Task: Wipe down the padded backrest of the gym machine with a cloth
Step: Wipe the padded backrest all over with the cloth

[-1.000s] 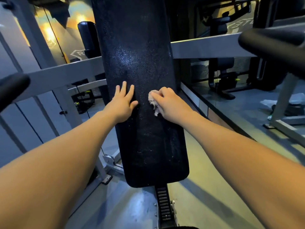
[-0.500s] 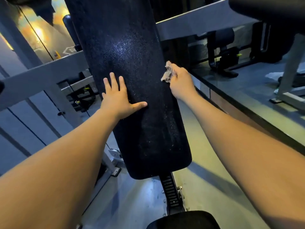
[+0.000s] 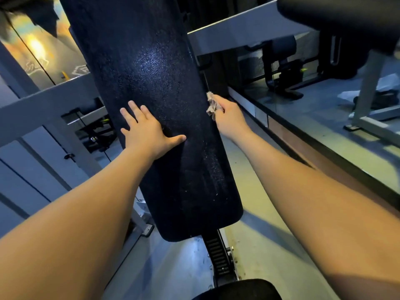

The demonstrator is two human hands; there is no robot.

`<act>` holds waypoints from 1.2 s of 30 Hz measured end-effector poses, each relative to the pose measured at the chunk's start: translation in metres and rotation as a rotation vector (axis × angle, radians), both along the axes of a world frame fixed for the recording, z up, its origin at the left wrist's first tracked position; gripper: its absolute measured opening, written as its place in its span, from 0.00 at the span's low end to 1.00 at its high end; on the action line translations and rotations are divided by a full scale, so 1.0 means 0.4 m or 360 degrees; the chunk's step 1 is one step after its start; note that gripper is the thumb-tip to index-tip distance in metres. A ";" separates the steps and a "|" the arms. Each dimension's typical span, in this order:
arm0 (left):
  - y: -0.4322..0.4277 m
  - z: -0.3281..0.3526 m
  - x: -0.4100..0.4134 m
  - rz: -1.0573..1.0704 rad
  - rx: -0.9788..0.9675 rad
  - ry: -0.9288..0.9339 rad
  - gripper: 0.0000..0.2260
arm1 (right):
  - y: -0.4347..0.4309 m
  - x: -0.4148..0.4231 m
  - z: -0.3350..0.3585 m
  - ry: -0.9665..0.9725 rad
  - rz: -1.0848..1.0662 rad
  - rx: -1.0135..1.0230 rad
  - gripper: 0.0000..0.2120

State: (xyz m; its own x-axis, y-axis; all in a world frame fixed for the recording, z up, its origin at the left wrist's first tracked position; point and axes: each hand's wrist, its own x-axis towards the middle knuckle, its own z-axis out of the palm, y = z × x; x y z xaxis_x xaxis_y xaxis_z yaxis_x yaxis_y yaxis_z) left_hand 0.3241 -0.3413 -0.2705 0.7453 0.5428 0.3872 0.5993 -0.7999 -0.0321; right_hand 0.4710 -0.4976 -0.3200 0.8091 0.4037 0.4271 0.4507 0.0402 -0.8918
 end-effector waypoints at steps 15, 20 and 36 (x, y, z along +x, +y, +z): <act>0.001 -0.005 0.001 0.0006 0.0030 -0.0019 0.68 | -0.009 -0.014 -0.096 0.0204 0.0101 -0.0055 0.23; 0.000 -0.007 -0.001 -0.0010 0.0036 -0.0029 0.68 | -0.006 0.000 -0.076 0.0140 0.0222 -0.0057 0.19; 0.004 -0.017 -0.003 -0.0014 0.0050 -0.0034 0.67 | -0.034 -0.036 -0.219 0.0125 0.0081 -0.0177 0.22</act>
State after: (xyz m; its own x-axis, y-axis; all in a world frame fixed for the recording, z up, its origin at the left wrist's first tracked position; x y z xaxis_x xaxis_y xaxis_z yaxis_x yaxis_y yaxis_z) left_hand 0.3231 -0.3396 -0.2772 0.7413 0.5238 0.4196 0.5932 -0.8038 -0.0447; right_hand 0.4566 -0.5112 -0.4076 0.8156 0.4864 0.3133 0.3790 -0.0400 -0.9245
